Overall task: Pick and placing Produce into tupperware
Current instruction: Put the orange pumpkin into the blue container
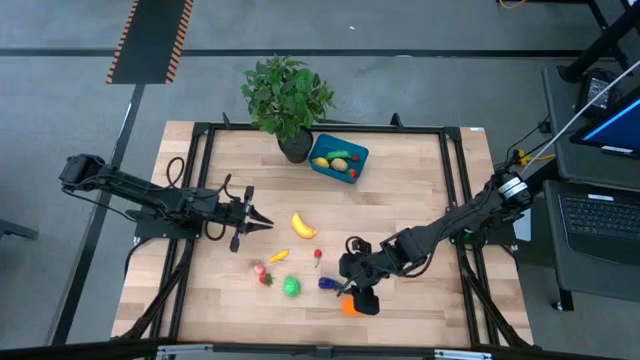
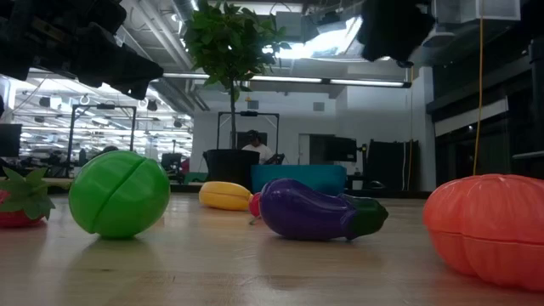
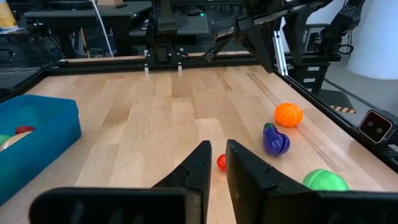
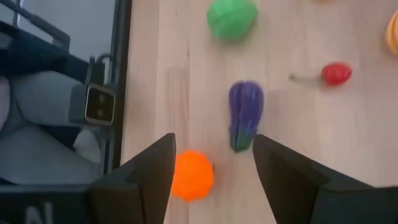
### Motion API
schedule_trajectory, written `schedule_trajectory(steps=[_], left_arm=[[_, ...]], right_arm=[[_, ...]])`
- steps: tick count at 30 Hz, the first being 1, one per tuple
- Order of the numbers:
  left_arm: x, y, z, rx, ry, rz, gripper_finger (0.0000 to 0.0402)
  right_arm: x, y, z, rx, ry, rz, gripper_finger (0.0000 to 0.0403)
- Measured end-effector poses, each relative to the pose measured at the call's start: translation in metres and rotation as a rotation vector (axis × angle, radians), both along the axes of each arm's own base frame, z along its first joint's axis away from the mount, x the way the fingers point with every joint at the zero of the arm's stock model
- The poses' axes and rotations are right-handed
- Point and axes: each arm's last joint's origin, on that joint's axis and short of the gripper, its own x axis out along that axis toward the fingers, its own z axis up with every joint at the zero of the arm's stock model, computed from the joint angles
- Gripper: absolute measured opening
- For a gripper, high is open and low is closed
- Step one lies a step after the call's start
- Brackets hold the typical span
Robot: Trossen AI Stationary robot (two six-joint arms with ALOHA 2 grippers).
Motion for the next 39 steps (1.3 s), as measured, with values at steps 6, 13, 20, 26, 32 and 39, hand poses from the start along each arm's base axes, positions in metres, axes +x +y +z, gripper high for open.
schedule_trajectory(steps=[6,13,20,26,32,39], left_arm=[[0.000,0.000,0.000,0.000,0.000,0.000,0.0055],[0.000,0.000,0.000,-0.011,0.002,0.002,0.0065],[0.000,0.000,0.000,-0.016,0.003,0.003,0.0074],[0.000,0.000,0.000,-0.017,0.005,0.003,0.0076],[0.000,0.000,-0.002,-0.014,0.025,0.003,0.0064],[0.000,0.000,-0.002,-0.014,0.025,0.003,0.0047]], right_arm=[[-0.009,0.013,-0.002,0.024,0.038,-0.011,0.0217],[-0.016,0.032,-0.011,0.029,0.062,-0.062,0.0217],[0.005,0.051,-0.030,-0.046,0.223,-0.067,0.0217],[0.020,0.062,-0.038,-0.224,0.474,-0.069,0.0217],[0.032,0.070,-0.038,-0.223,0.482,-0.081,0.0217],[0.034,0.071,-0.035,-0.201,0.460,-0.074,0.0217]])
